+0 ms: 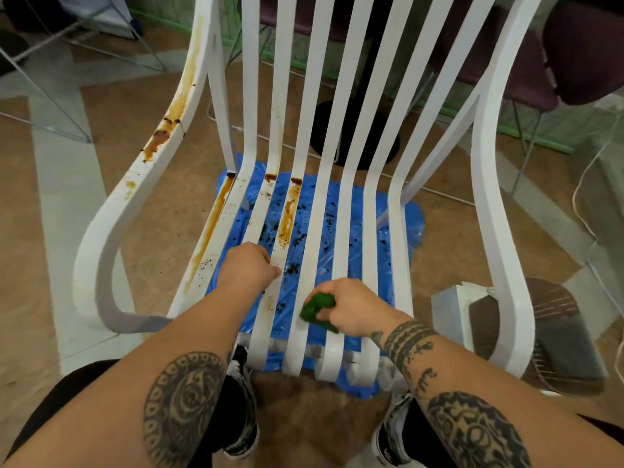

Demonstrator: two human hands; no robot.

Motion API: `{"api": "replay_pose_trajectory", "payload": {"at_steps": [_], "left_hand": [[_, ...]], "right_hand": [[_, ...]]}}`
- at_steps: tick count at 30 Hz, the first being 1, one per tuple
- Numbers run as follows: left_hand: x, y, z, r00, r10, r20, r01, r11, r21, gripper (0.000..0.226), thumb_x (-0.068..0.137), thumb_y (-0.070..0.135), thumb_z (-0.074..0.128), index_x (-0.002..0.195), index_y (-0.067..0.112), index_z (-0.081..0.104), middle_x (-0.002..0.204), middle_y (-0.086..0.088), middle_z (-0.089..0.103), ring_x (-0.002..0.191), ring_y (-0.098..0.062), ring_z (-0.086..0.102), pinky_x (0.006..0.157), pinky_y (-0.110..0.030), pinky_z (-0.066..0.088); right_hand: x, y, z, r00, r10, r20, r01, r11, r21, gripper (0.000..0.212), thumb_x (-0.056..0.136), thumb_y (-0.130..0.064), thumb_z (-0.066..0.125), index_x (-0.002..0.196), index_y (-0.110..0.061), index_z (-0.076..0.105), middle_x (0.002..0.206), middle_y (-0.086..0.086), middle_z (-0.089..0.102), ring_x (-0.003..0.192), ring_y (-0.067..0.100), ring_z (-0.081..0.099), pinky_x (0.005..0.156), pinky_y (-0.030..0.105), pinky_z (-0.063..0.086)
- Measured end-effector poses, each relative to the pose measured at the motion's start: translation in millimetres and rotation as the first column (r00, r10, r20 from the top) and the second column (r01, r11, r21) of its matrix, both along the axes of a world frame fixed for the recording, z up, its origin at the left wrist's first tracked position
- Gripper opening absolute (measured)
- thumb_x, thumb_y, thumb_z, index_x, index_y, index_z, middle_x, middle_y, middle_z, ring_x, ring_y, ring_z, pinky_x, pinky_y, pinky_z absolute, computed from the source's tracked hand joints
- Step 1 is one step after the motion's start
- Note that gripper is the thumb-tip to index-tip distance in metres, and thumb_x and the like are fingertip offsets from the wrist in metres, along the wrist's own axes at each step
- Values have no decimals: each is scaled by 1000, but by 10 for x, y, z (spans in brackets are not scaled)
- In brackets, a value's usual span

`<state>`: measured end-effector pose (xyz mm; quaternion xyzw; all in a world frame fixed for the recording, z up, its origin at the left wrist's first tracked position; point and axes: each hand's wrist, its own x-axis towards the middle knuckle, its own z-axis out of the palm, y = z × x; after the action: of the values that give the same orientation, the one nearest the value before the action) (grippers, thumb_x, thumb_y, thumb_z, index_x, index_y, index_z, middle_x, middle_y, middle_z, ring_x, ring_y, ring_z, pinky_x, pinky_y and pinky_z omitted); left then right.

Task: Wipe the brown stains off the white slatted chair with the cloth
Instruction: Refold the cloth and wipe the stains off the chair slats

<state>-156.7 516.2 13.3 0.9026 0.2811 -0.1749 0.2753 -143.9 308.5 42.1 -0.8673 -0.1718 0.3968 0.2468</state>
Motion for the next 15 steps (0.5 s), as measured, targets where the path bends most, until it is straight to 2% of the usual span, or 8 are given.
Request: {"api": "replay_pose_trajectory", "payload": {"at_steps": [2, 4, 5, 8, 13, 15], "left_hand": [[14, -9, 13, 1000, -3, -6, 3, 1000, 7, 24, 88, 38, 75, 86, 15, 70, 82, -6, 69, 74, -22, 64, 59, -29, 46], [24, 1, 2, 1000, 1, 12, -1, 1000, 8, 24, 88, 38, 75, 82, 16, 68, 80, -6, 68, 73, -21, 63, 57, -28, 44], [14, 5, -23, 1000, 4, 21, -4, 1000, 9, 24, 87, 38, 75, 81, 16, 68, 79, -5, 67, 72, -21, 63, 56, -28, 43], [-17, 13, -57, 999, 23, 45, -23, 1000, -1, 24, 86, 36, 76, 76, 17, 65, 72, -3, 65, 66, -17, 61, 51, -25, 40], [3, 6, -8, 999, 16, 34, -16, 1000, -6, 25, 87, 38, 76, 76, 18, 66, 73, -3, 67, 68, -18, 63, 54, -25, 43], [-11, 3, -13, 1000, 9, 20, -9, 1000, -9, 25, 87, 37, 76, 75, 17, 66, 73, -3, 68, 69, -19, 64, 54, -25, 43]], "right_hand": [[26, 0, 49, 997, -76, -33, 78, 995, 68, 26, 92, -17, 70, 116, -26, 71, 112, 1, 71, 103, 20, 65, 92, 38, 57], [34, 80, 52, 975, -214, 53, 202, 964, 175, 25, 93, -16, 69, 117, -26, 71, 112, 0, 71, 103, 20, 65, 94, 41, 56], [4, 132, 27, 967, -217, 132, 192, 964, 182, 26, 93, -16, 68, 117, -26, 71, 113, 0, 70, 103, 21, 64, 94, 41, 56], [-217, 230, -79, 947, -51, 317, 18, 994, 105, 32, 87, -10, 70, 114, -26, 72, 115, -1, 67, 105, 23, 62, 94, 41, 54], [-540, 104, -37, 930, 142, 339, -164, 986, 37, 40, 79, -4, 70, 109, -30, 73, 115, -6, 68, 106, 22, 60, 94, 43, 53], [-562, 52, -3, 945, 202, 257, -219, 975, 40, 36, 82, -6, 69, 109, -29, 73, 113, -7, 69, 105, 20, 62, 94, 42, 54]]}}
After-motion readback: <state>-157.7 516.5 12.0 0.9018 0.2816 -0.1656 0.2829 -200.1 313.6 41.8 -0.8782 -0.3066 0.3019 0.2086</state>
